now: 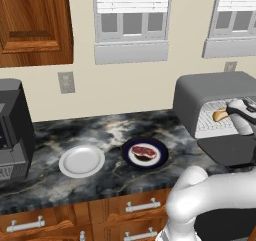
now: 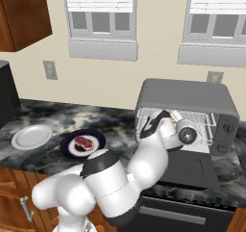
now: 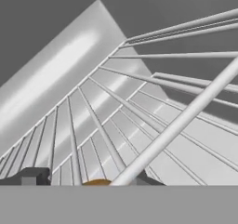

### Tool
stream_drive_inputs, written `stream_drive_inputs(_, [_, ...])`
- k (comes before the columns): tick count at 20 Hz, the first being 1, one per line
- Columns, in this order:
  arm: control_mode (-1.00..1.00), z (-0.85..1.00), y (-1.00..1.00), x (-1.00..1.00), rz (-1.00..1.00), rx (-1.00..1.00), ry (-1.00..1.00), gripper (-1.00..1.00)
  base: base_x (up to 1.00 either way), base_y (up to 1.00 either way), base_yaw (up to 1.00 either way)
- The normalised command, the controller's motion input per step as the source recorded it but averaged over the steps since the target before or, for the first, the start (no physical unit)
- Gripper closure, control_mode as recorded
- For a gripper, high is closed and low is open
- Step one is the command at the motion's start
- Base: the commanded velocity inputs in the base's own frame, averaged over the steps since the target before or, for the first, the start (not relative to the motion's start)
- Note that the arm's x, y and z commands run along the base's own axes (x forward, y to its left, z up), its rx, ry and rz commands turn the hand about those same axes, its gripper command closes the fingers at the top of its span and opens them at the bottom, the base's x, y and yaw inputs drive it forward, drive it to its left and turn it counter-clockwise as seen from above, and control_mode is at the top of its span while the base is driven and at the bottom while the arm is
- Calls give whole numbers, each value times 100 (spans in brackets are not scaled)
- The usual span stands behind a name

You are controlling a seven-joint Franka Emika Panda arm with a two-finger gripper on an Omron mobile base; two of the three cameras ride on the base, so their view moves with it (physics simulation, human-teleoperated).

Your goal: Open the toaster oven door. Place the hotdog bun on the bottom rack in the toaster oven and place the steak on the top rack.

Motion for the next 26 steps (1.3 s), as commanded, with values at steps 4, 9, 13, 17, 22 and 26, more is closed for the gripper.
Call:
stream_drive_inputs(4, [-100,-29,4,-30,0,0,26,100,0,0,0])
stream_drive_inputs(9, [-100,-40,8,-42,0,0,26,100,0,0,0])
stream_drive_inputs(13, [-100,-42,1,-55,0,0,30,100,0,0,0])
stream_drive_inputs(17, [-100,-32,0,-60,0,0,31,100,0,0,0])
stream_drive_inputs(22, [-100,-19,0,-63,0,0,33,100,0,0,0])
stream_drive_inputs(26, [-100,-23,0,-72,2,2,35,100,0,0,0])
